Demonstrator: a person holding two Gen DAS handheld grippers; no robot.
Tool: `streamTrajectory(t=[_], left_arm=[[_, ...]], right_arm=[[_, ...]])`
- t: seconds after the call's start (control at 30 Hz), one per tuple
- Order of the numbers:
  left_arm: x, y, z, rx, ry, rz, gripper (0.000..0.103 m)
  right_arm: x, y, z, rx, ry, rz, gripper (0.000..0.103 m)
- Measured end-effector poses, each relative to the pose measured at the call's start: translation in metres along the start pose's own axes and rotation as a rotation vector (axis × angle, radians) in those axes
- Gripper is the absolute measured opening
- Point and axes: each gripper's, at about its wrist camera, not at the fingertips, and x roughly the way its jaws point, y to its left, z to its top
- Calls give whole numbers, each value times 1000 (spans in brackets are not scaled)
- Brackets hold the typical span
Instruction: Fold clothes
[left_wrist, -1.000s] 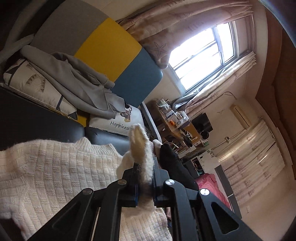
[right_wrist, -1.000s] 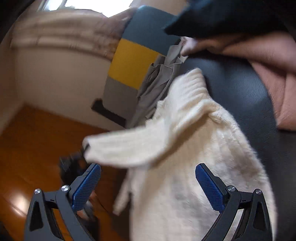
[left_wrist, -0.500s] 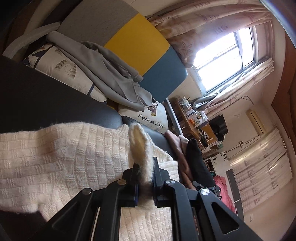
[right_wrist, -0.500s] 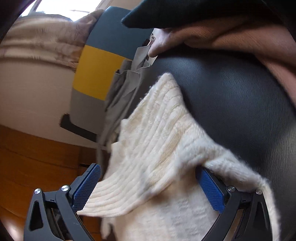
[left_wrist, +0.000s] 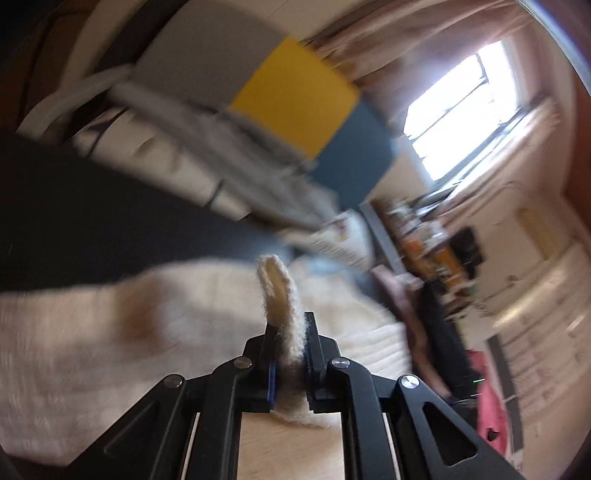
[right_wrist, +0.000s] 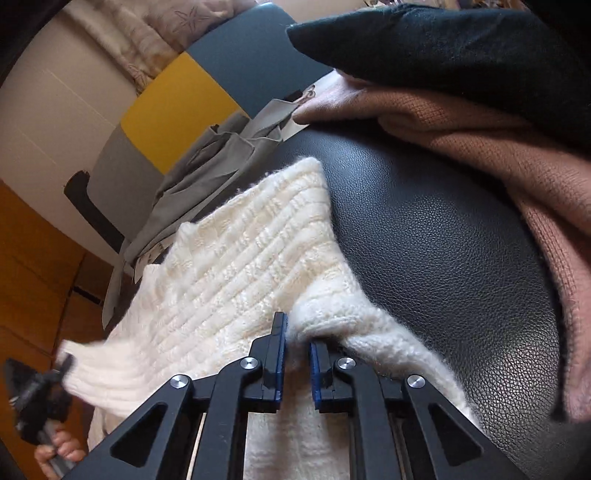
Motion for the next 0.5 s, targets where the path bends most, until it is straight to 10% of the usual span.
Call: streamTrajectory(t=[0.13, 0.37, 0.5], left_arm=[[19, 35, -17, -97, 64, 67, 10], [-18, 0, 21, -47, -113, -68, 10], [5, 10, 16, -40, -28, 80, 10]], right_arm=[[2, 6, 6, -51, 6, -18, 11], [-12, 15, 4, -90, -41, -17, 11], [0, 4, -5, -41, -5, -6, 12]])
